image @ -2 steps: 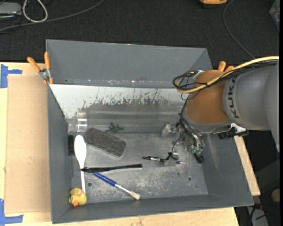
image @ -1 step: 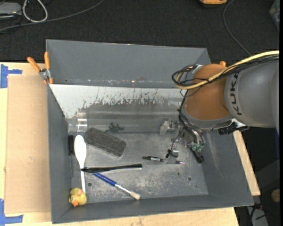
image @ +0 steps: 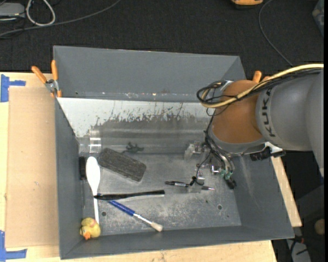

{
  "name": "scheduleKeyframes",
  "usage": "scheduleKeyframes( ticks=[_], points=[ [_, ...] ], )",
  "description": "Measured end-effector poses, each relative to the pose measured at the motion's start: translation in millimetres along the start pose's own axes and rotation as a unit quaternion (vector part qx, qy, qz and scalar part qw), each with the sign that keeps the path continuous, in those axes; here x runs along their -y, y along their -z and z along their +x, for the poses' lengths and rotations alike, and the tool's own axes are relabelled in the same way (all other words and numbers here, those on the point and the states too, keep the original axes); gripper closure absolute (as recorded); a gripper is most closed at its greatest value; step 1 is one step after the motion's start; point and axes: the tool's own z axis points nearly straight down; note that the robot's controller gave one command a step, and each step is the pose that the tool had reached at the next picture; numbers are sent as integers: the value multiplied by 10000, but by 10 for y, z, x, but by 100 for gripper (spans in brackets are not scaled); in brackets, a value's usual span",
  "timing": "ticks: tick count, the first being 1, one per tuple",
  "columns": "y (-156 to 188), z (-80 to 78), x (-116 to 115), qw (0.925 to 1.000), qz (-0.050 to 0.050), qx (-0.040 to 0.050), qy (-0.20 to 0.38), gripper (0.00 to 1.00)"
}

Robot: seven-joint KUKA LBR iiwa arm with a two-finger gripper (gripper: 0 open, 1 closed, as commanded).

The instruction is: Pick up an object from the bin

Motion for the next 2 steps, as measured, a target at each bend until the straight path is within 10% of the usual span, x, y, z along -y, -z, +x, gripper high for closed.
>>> scheduleKeyframes(
  ticks=[1,2],
  points=[
    [-186,-22,55,9998,0,30,-215,0],
    [-102,1,14,10000,-3,-6,-77,100]
  ],
)
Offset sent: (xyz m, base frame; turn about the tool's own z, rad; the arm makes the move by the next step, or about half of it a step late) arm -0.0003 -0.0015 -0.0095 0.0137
